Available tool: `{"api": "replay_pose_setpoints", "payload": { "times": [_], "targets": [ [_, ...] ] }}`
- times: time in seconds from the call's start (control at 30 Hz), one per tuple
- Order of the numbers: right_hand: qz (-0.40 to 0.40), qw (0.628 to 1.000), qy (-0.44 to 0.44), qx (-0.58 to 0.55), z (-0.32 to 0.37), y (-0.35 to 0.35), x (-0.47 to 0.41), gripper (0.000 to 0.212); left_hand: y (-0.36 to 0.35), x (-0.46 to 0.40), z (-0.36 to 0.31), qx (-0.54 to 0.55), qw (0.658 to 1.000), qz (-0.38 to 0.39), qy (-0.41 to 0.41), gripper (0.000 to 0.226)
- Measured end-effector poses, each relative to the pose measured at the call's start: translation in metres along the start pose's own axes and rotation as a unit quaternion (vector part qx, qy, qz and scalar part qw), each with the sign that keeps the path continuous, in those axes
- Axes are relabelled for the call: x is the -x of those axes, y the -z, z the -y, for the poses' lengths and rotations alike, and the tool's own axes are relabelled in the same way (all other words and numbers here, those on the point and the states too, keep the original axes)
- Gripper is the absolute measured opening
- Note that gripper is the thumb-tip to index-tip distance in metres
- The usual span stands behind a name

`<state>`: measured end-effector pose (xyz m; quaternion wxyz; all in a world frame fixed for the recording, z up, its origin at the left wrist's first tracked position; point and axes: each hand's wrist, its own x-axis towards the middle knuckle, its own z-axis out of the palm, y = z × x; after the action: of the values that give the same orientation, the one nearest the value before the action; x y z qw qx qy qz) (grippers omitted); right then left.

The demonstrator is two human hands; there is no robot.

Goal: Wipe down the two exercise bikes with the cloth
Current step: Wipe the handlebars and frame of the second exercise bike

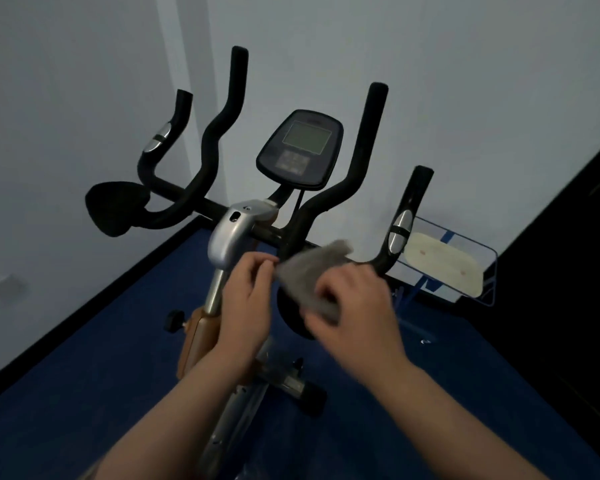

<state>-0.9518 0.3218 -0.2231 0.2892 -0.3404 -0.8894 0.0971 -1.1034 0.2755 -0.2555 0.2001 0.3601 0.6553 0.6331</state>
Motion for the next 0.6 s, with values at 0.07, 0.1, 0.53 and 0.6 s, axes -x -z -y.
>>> {"api": "replay_pose_setpoints", "payload": {
  "times": [0.07,0.1,0.53,0.6],
  "targets": [
    [0.047,0.996,0.056,0.052,-0.006,-0.009,0.003,0.031,-0.008,-0.006,0.002,-0.006,0.999,0.038,-0.021,0.026],
    [0.041,0.997,0.056,0.036,-0.01,-0.01,0.002,0.033,-0.011,-0.008,0.003,-0.025,0.998,0.05,-0.031,0.031],
    [-0.029,0.996,-0.025,-0.08,-0.023,-0.037,-0.017,0.036,-0.032,0.001,0.019,-0.053,0.996,0.001,-0.075,0.046],
    [-0.071,0.988,-0.066,-0.123,-0.016,-0.038,-0.009,0.023,-0.034,0.007,0.018,-0.052,0.995,-0.02,-0.087,0.051]
  ]
}}
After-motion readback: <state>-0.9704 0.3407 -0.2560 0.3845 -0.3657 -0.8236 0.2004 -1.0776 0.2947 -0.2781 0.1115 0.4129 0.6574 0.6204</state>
